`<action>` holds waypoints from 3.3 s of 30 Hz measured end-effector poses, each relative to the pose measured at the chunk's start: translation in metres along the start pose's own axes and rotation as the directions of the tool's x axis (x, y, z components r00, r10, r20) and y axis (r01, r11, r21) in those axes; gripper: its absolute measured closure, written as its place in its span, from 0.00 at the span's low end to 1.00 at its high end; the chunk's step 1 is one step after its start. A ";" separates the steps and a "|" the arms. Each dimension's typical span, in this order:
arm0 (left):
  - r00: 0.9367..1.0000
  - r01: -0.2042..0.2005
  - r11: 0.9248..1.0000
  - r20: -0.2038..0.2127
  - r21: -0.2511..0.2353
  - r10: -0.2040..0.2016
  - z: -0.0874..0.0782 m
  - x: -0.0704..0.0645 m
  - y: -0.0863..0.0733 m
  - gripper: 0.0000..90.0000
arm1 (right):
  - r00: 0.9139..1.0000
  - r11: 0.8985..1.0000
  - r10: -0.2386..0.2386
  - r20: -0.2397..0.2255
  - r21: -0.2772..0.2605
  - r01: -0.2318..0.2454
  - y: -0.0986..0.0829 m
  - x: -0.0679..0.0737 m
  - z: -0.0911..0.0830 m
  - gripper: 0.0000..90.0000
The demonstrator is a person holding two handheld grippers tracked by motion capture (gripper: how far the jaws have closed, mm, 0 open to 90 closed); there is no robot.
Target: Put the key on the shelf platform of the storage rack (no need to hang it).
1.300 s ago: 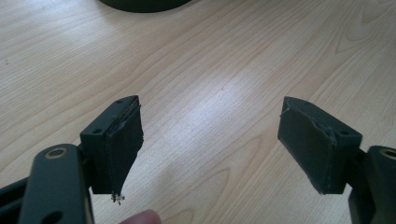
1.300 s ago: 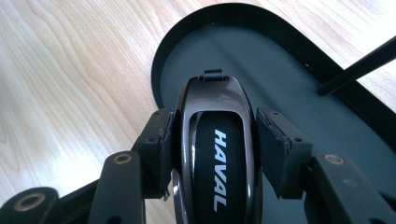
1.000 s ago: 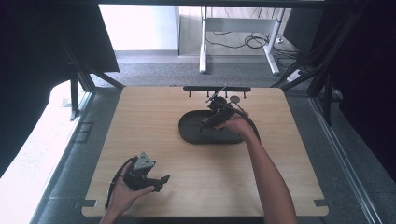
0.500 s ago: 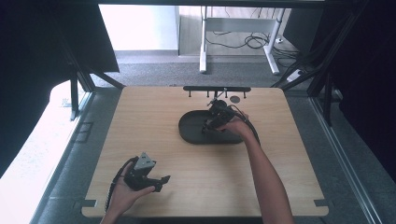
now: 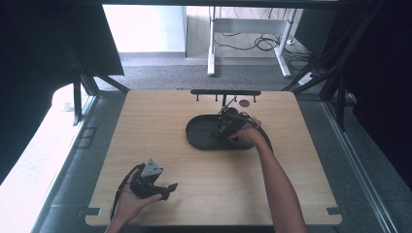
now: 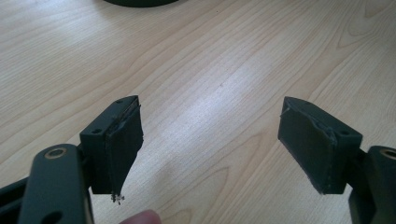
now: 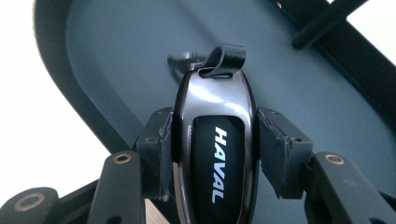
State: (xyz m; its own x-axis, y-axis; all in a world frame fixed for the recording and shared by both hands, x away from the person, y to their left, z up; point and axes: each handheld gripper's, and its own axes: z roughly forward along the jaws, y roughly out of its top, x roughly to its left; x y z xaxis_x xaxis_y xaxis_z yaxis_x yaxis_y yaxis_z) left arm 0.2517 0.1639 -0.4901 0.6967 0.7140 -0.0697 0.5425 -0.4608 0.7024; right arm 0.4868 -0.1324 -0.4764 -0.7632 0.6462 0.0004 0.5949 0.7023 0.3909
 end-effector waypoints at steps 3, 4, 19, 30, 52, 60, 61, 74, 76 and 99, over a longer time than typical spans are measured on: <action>1.000 -0.002 1.000 0.003 0.003 0.002 0.001 -0.001 0.000 0.25 | 1.000 1.000 -0.011 0.006 0.011 0.011 -0.004 -0.003 0.004 0.55; 1.000 -0.002 1.000 0.002 0.004 0.002 0.001 -0.001 0.000 0.25 | 1.000 1.000 -0.004 0.009 0.018 0.004 -0.005 -0.004 0.006 0.55; 1.000 -0.002 1.000 0.005 0.009 0.002 0.002 0.000 -0.001 0.25 | 0.999 0.998 0.021 0.040 0.051 -0.023 -0.019 -0.013 0.020 0.55; 1.000 -0.006 1.000 0.006 0.014 0.006 0.003 -0.001 -0.001 0.25 | 0.997 0.999 0.042 0.065 0.015 -0.043 -0.024 -0.011 0.015 0.41; 1.000 0.029 1.000 0.012 -0.003 -0.029 -0.002 0.000 -0.002 0.25 | 0.994 0.980 -0.044 0.097 -0.189 0.062 -0.040 0.030 -0.048 0.40; 1.000 0.019 1.000 0.011 -0.008 -0.019 -0.005 -0.003 -0.002 0.25 | 0.997 0.969 -0.031 0.075 -0.244 0.049 -0.075 0.040 -0.057 0.41; 1.000 0.019 1.000 0.013 -0.012 -0.019 -0.006 -0.003 -0.002 0.25 | 0.997 0.967 -0.026 0.067 -0.252 0.042 -0.080 0.042 -0.058 0.41; 1.000 0.010 1.000 0.016 0.005 -0.010 -0.001 -0.006 -0.001 0.25 | 1.000 0.951 0.003 0.013 -0.310 0.002 -0.152 0.064 -0.059 0.42; 1.000 0.006 1.000 0.017 0.007 -0.007 0.000 -0.006 -0.001 0.25 | 1.000 0.946 0.016 0.003 -0.325 -0.015 -0.163 0.065 -0.058 0.42; 1.000 -0.010 1.000 0.024 0.028 0.009 0.006 -0.007 0.000 0.25 | 0.994 0.941 0.106 -0.030 -0.320 -0.111 -0.222 0.063 -0.048 0.45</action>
State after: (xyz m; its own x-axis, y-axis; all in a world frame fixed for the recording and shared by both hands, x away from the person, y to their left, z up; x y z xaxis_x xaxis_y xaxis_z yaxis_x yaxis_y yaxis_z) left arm 0.2498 0.1560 -0.4937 0.7126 0.6970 -0.0798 0.5482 -0.4822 0.6833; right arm 0.2945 -0.2618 -0.5191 -0.7028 0.7079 0.0701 0.5635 0.4939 0.6623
